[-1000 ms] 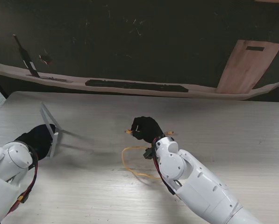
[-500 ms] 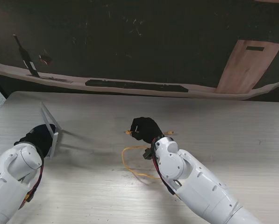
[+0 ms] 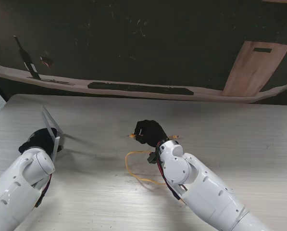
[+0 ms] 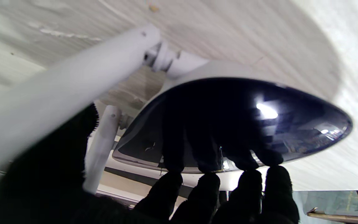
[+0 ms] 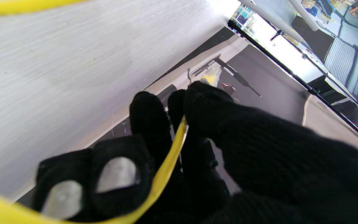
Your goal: Untangle the Ethernet cable and plug it into the router
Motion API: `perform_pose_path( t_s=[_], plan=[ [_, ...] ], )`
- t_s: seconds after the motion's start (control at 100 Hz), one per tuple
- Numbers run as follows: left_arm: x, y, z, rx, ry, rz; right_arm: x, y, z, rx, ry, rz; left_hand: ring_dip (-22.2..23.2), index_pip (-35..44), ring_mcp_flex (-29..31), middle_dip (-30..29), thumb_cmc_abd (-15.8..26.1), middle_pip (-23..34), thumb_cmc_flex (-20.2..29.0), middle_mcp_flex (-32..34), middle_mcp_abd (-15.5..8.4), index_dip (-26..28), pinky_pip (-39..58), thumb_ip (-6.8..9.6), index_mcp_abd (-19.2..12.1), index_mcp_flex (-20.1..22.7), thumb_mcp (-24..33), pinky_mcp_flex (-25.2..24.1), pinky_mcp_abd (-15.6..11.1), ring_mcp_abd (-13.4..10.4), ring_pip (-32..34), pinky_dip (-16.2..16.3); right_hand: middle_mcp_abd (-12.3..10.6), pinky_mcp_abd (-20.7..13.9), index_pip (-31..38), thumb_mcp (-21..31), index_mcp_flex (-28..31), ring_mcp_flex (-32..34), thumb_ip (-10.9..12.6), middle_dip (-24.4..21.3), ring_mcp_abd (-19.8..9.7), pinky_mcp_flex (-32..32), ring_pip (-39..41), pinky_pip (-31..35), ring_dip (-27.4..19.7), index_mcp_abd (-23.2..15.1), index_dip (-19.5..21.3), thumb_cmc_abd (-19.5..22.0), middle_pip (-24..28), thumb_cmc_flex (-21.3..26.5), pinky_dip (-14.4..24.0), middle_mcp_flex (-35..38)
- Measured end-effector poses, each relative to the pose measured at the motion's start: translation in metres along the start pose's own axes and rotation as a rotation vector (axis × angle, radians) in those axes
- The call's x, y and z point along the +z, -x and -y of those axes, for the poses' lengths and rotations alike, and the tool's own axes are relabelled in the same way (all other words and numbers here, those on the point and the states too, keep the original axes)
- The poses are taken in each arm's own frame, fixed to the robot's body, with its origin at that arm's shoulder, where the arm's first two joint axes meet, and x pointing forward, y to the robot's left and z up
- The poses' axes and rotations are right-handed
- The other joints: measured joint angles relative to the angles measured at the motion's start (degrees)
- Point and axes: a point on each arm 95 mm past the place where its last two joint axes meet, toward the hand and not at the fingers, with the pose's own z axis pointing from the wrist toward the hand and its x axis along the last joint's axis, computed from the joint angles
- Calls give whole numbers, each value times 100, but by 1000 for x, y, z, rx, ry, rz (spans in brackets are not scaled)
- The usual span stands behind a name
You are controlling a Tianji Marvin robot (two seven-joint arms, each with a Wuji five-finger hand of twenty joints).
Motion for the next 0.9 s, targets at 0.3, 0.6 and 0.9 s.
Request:
perform_pose_path(
  t_s=[0.3, 0.6, 0.9],
  plan=[
    [1, -5, -10, 13, -18, 4, 0, 0, 0, 1, -4, -4, -50, -176, -162, -6, -286, -158, -201, -151, 197, -37, -212, 0, 198, -155, 614, -96, 156, 309, -101, -367, 0, 0, 0, 0, 0, 0, 0, 0, 0, 0, 0, 1, 0, 0, 0, 0, 0, 0, -27, 0],
    [11, -12, -14, -33, -44, 0, -1, 1, 0, -1, -10, -3, -60, -143, -361, -9, -117, -215, -201, -292, 240, 99, -770, 0, 206, -264, 402, -270, 191, 349, -375, -398, 0, 0, 0, -1, 0, 0, 0, 0, 0, 0, 0, 2, 0, 0, 0, 2, 0, 0, -30, 0],
    [17, -20, -15, 2, -65, -2, 0, 1, 2, -5, -18, -5, 0, 309, -156, 500, -340, 82, 280, -318, 240, 263, -375, 58, 204, -399, 2487, -184, 206, 383, -246, -348, 0, 0, 0, -1, 0, 0, 0, 0, 0, 0, 0, 3, 0, 0, 0, 2, 0, 0, -31, 0]
  ],
)
